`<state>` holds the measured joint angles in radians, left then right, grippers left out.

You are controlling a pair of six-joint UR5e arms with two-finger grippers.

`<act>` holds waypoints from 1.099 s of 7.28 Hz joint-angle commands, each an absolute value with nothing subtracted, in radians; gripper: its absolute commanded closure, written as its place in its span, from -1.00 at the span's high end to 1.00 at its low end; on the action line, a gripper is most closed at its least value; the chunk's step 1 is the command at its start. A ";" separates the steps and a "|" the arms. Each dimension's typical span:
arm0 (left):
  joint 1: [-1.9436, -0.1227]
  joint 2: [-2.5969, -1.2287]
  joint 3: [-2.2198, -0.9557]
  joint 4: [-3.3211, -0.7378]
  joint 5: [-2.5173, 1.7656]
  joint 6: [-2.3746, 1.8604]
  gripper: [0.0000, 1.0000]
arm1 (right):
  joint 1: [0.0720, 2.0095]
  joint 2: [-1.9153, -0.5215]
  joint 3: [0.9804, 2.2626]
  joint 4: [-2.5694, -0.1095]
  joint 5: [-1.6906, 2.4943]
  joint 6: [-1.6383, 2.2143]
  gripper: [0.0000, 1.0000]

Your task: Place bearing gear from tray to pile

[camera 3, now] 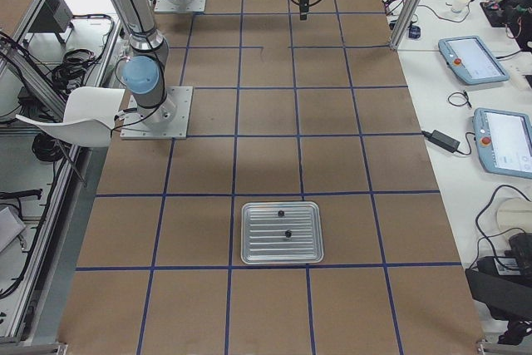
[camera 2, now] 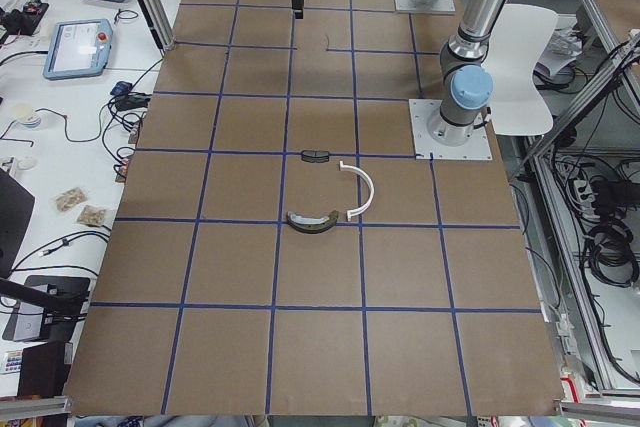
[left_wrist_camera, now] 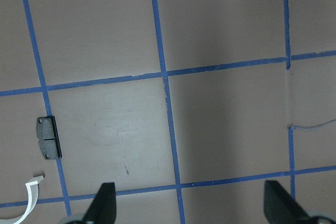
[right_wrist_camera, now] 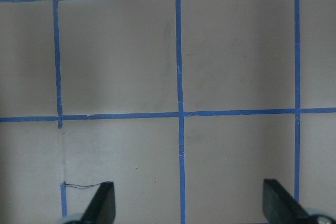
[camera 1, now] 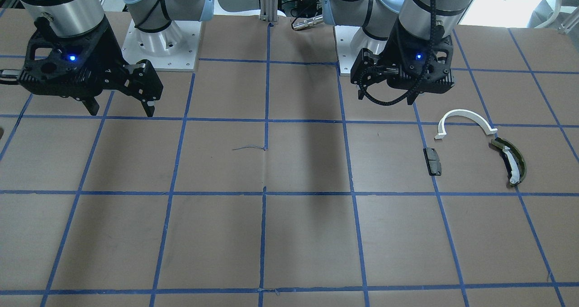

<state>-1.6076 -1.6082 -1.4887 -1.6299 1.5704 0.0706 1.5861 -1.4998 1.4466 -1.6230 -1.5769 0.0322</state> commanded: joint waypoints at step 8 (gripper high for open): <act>-1.608 -1.605 -1.488 -1.628 1.569 0.071 1.00 | 1.583 -1.497 1.433 -1.609 -1.588 0.017 1.00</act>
